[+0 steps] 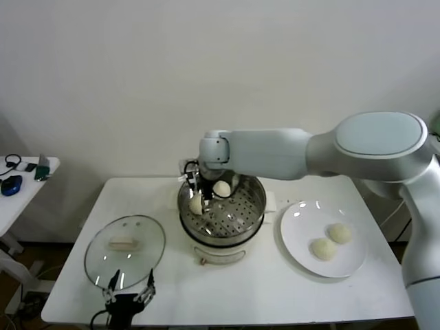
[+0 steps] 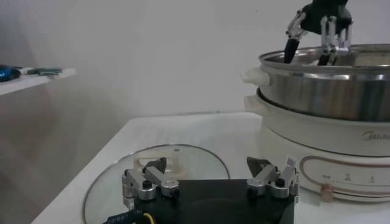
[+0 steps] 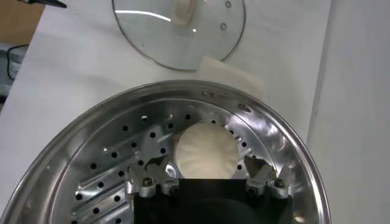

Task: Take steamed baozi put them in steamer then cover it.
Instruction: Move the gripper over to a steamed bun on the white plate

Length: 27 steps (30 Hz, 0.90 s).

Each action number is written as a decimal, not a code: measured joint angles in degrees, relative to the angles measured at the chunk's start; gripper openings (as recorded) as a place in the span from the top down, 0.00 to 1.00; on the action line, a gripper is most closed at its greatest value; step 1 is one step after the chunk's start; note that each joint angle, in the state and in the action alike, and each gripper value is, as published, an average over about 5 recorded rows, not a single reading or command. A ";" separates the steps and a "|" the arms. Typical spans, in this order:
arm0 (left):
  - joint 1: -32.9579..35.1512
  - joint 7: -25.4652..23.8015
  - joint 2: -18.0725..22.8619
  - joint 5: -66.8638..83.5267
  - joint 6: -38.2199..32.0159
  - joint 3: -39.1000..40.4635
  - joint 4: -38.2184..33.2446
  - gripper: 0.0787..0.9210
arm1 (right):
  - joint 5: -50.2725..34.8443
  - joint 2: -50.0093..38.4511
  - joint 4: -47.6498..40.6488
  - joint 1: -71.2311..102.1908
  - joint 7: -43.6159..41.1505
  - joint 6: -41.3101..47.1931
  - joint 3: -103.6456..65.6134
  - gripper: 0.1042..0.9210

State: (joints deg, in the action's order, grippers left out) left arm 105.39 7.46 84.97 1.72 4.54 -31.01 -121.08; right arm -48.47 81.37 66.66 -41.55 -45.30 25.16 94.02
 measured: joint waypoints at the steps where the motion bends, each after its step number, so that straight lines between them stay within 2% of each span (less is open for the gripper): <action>1: 0.04 -0.02 0.04 -0.10 0.02 0.05 -0.07 0.12 | -0.07 -1.13 0.83 -1.01 -0.66 -0.49 0.43 0.12; 8: -0.10 -0.18 0.21 -0.46 0.00 0.38 -0.21 0.12 | 1.30 -12.94 8.23 -9.33 -5.76 -4.20 5.71 0.12; 14: -0.60 -0.27 0.28 -0.40 -0.04 0.42 0.10 0.12 | 6.33 -25.48 14.81 -12.68 -7.27 -5.76 11.20 0.12; 20: -0.77 -0.31 0.65 -0.44 -0.06 0.38 0.37 0.12 | 13.35 -35.83 17.75 -9.42 -7.10 -6.03 12.05 0.12; 27: -0.48 -0.32 0.90 -0.61 -0.06 0.09 0.22 0.12 | 21.42 -41.99 16.90 0.20 -6.05 -5.76 7.35 0.12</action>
State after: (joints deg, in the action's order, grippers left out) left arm 104.91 7.13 85.87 1.11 4.48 -30.92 -120.87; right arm -27.05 39.38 83.56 -41.34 -51.35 19.40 101.38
